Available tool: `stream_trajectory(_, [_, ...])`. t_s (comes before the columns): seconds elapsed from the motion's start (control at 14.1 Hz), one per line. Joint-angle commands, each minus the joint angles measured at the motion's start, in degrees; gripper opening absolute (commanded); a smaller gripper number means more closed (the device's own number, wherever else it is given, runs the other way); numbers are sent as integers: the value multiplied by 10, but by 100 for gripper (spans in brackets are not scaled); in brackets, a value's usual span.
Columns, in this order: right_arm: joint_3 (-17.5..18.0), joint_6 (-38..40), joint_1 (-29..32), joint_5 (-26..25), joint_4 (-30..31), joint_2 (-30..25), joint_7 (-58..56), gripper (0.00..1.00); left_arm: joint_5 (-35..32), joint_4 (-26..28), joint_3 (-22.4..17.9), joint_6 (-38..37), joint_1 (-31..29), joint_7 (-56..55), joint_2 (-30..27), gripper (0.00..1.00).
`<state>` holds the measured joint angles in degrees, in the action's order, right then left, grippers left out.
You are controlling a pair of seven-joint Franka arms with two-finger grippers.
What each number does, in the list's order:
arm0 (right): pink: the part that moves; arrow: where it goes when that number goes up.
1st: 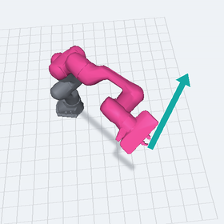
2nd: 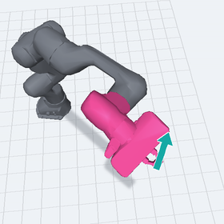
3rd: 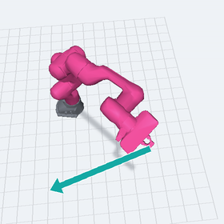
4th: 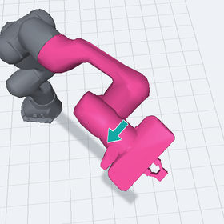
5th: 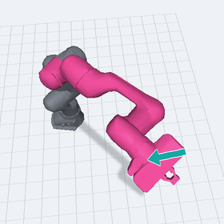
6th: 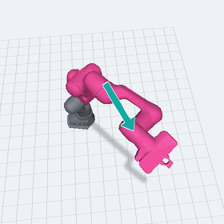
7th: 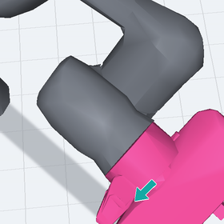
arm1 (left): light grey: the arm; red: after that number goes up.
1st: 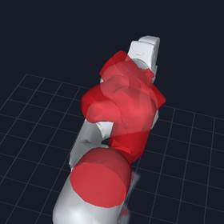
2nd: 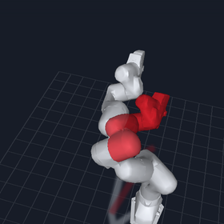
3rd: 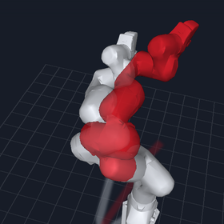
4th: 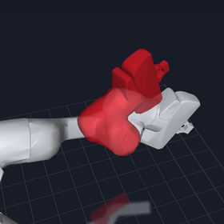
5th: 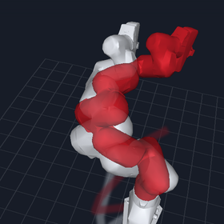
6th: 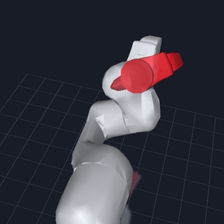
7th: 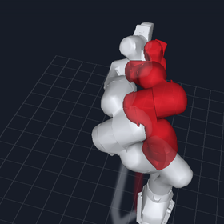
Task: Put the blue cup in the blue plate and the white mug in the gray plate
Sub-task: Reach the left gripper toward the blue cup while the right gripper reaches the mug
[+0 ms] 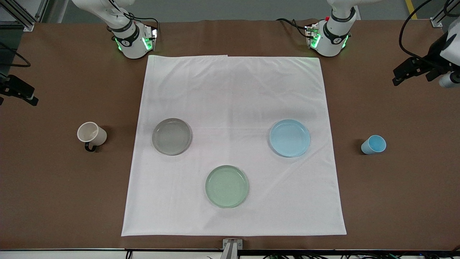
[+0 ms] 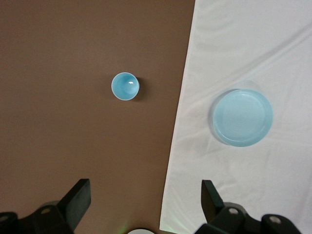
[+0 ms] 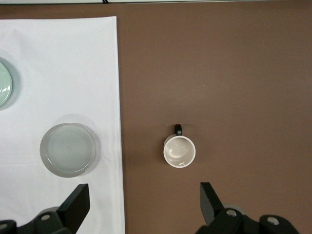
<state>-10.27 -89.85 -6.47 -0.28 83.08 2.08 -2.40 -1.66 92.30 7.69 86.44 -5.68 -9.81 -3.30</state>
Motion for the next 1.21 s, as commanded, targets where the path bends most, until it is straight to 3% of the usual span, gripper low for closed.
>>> stream_trajectory(0.0, [1,7,1,0,-6,-1,10,100,-12,-14,2,19,-27,8,63,100])
stream_trajectory(0.21, [1,7,1,0,-6,-1,11,100,-25,45,2,109,-46,9,80,100])
stream_trajectory(0.5, [1,6,-1,-1,-5,0,8,100,-99,126,3,230,-63,8,124,100])
stream_trajectory(0.92, [1,-2,-1,-1,-5,24,7,100,-99,140,4,307,-100,30,189,99])
stream_trajectory(1.14, [1,-2,1,-8,2,57,5,100,-99,180,4,385,-113,31,208,91])
